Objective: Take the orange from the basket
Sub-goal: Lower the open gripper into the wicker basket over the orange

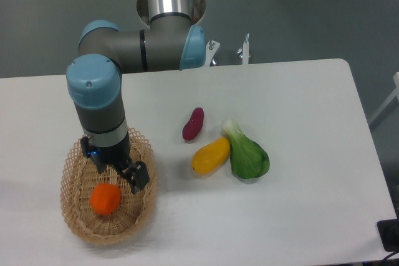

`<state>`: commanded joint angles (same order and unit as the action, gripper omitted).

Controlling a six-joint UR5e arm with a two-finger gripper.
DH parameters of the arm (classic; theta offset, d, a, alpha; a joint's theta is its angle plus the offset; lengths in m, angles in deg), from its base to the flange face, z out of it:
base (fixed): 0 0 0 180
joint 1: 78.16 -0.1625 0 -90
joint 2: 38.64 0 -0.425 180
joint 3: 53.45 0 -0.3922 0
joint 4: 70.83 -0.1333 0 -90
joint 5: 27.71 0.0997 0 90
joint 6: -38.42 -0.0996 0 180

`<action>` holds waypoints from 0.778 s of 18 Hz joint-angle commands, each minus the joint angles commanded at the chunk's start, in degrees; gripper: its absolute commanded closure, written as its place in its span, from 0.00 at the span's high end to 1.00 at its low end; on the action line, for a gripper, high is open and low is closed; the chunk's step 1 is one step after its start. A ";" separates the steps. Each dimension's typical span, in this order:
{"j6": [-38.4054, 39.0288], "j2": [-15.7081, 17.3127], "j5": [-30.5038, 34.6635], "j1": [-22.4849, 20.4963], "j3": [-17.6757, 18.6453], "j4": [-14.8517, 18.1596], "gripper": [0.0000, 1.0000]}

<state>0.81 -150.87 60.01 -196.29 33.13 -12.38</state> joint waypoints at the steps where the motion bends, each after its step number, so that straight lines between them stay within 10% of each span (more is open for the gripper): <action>1: 0.09 -0.17 0.00 0.00 0.00 0.00 1.00; 14: 6.05 -2.10 0.61 0.17 -0.35 -1.23 1.00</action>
<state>6.86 -152.97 60.62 -196.11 32.78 -13.61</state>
